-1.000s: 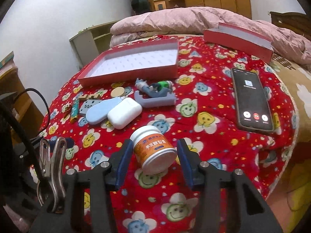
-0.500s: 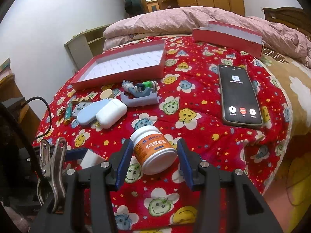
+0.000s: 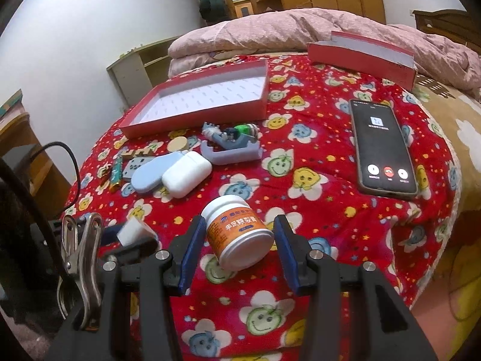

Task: Organize rigid objects
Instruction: 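Grasp the white charger plug with the left gripper while the right gripper holds the jar, then carry the charger with the left gripper while the right gripper carries the jar over the tray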

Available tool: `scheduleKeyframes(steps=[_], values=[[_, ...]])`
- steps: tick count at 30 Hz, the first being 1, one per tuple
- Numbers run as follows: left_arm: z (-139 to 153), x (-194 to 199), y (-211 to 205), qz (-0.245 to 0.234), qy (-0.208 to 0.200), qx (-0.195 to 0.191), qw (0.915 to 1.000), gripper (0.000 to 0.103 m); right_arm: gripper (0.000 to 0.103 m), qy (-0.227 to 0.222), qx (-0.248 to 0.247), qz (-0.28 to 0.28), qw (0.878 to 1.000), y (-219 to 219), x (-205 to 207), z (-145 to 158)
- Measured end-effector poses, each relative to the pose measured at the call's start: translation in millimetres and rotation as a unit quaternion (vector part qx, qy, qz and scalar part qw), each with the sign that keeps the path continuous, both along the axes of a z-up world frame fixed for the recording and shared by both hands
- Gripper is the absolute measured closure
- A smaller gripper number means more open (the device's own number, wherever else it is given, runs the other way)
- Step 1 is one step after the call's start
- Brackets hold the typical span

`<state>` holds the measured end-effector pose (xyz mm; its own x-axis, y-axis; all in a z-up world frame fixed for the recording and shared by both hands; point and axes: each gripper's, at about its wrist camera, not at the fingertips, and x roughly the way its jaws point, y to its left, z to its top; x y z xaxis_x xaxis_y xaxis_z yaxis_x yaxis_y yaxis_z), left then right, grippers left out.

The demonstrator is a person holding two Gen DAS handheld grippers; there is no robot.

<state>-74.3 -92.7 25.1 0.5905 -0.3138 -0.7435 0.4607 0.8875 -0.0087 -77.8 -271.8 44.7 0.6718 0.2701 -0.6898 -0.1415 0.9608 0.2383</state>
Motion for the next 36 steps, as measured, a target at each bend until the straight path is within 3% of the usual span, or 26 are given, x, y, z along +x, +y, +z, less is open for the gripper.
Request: scheduleKeyframes(steps=[10, 18, 36], values=[[30, 16, 41, 0.063, -0.026, -0.018, 0.9975, 0.077, 0.055, -0.012, -0.006, 0.022, 1.0, 23, 4, 15], [58, 52, 67, 0.098, -0.025, -0.048, 0.9937, 0.077, 0.055, -0.028, -0.019, 0.043, 0.999, 45, 22, 33], [95, 130, 83, 0.137, -0.045, -0.052, 0.9882, 0.077, 0.055, -0.035, -0.026, 0.044, 0.998, 58, 102, 64]])
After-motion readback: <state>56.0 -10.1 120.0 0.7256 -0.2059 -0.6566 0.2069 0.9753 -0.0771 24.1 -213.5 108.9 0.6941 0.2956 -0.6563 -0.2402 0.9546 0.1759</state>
